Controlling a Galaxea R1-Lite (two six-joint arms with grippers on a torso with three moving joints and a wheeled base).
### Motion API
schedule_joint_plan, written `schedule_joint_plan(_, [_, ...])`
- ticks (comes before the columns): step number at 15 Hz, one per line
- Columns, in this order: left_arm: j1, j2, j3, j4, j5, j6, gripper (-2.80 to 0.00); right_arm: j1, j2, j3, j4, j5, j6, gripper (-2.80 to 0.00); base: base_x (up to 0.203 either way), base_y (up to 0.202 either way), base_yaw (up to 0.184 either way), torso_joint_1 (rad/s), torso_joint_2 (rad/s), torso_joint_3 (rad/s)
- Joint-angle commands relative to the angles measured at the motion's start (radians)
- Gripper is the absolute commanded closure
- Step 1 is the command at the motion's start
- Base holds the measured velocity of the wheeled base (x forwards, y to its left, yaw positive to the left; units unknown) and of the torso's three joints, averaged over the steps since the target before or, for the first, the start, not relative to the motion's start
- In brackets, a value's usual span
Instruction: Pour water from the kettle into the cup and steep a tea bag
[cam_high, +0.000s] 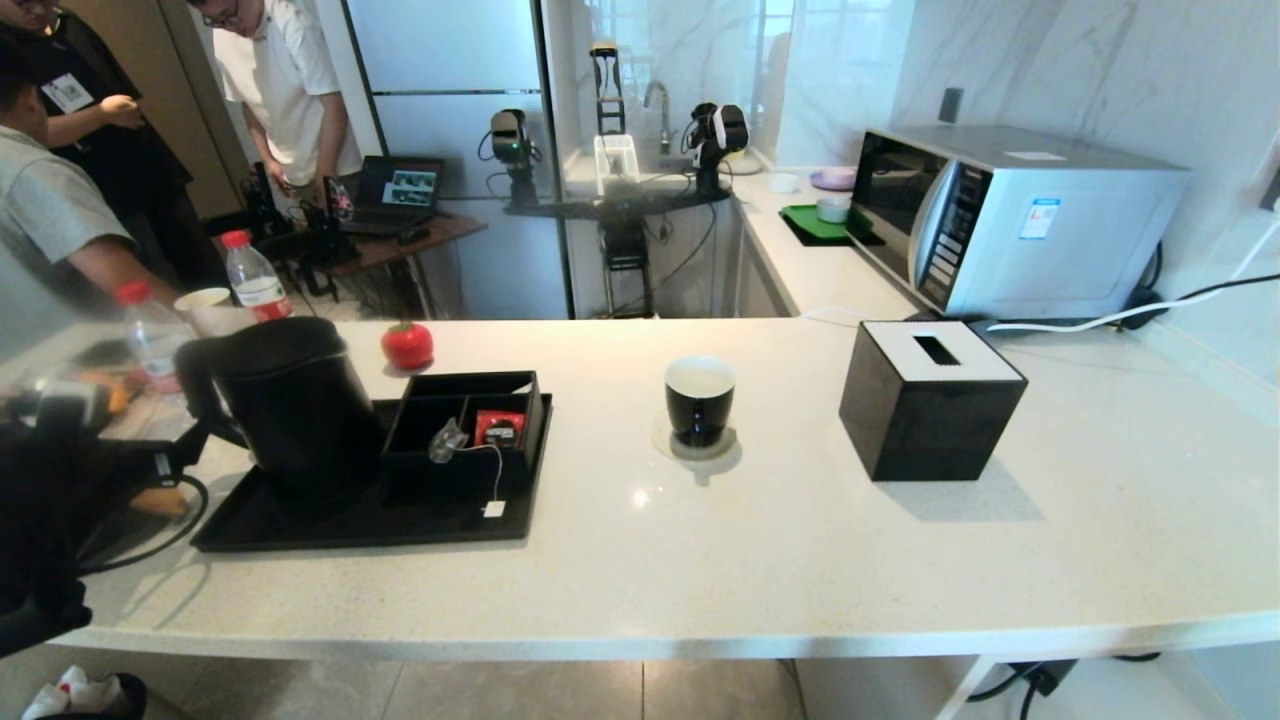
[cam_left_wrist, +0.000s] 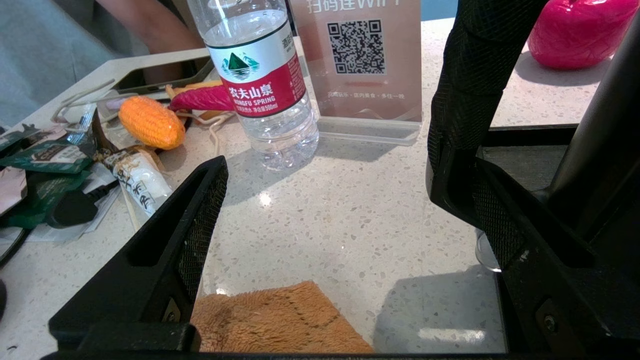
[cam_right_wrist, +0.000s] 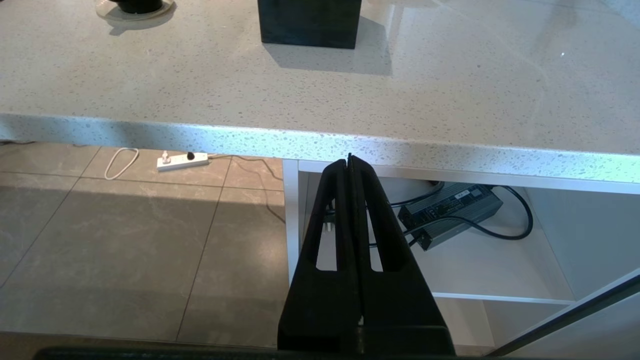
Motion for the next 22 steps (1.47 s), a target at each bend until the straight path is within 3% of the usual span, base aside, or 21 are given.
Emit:
schedule_joint_plan(1, [-0.003,-0.002,-0.002,-0.036,-0.004,0.001,-2.8,0.0,0.001,0.0,0.001,0.001,-0.001,0.0,0.0,0.0,0.0,0.0,0.0,0.0])
schedule_joint_plan(5, [-0.012,0.002,-0.003,-0.035,-0.08,-0.001,-2.8,0.0,0.001,0.0,0.001,0.001,-0.001,0.0,0.0,0.0,0.0,0.0,0.0,0.0])
schedule_joint_plan(16, [-0.026,0.059,-0.108,-0.033,-0.083,-0.005,-2.8,0.0,0.001,0.0,0.001,0.001,-0.001,0.0,0.0,0.0,0.0,0.0,0.0,0.0])
schedule_joint_plan(19, [-0.026,0.079,-0.14,-0.033,-0.164,-0.008,-2.8,0.0,0.001,0.0,0.001,0.001,-0.001,0.0,0.0,0.0,0.0,0.0,0.0,0.0])
schedule_joint_plan(22, [-0.034,0.101,-0.184,-0.033,-0.18,-0.008,-2.8,0.0,0.001,0.0,0.001,0.001,-0.001,0.0,0.0,0.0,0.0,0.0,0.0,0.0])
